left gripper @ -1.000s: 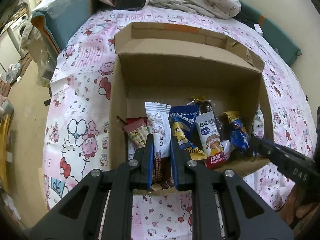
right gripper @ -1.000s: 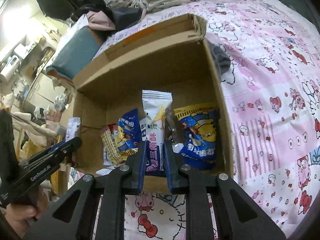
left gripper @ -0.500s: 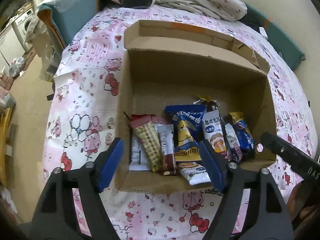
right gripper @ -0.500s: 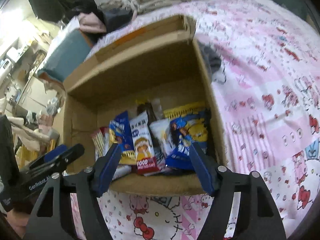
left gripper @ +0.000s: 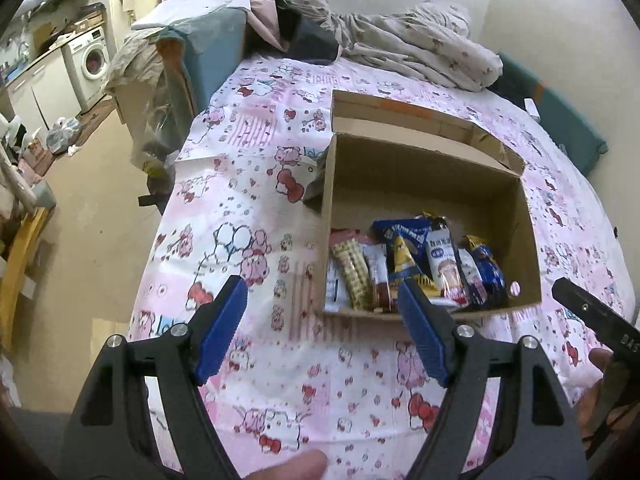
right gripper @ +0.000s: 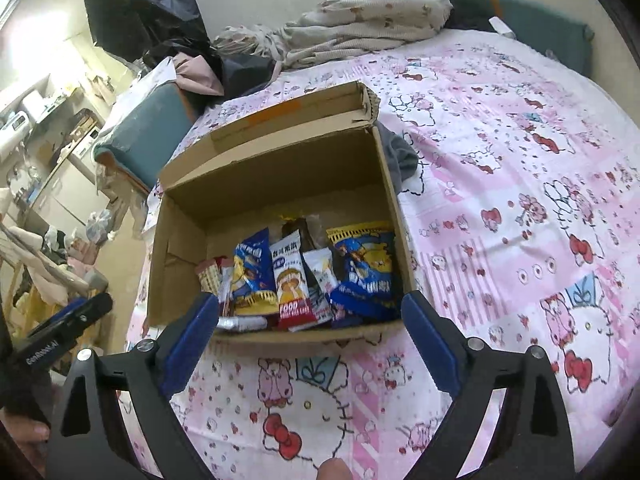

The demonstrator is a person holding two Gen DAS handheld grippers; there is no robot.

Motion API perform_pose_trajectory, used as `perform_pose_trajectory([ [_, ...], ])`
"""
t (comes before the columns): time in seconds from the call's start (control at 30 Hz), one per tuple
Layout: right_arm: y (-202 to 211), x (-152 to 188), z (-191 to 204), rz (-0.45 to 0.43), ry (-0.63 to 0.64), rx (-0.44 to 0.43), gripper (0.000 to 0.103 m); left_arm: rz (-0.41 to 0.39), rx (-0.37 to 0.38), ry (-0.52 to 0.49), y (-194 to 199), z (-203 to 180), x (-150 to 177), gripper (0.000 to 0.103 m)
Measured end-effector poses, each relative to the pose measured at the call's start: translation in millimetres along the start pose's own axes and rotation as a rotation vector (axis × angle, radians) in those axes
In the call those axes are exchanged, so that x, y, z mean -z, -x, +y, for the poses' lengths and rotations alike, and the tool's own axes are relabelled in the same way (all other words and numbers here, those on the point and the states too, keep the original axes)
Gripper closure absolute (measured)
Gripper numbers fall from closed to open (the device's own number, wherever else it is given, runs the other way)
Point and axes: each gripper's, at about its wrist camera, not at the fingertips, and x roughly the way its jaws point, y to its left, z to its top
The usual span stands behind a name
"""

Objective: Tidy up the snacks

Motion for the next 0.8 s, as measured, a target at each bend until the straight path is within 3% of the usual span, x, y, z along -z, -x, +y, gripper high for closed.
perform_pose_trajectory([
  [0.27, 35.2, 34.4, 19.5, -0.107, 0.084, 0.099, 0.008, -0.080, 0.000, -0.039, 27.5, -0.9, 28.4, 0.028],
  [0.47, 42.8, 58.9, 24.2, -0.134, 0.088, 0.146, 0.008, -0.077, 0.025, -0.044, 26.3, -9.2, 44.5, 0.004],
  [0.8, 38.8, 61.6, 29.6, -0.150, 0.112, 0.190, 0.007, -0.103, 0.005, -0.093, 29.4, -17.2, 48.7, 0.001],
])
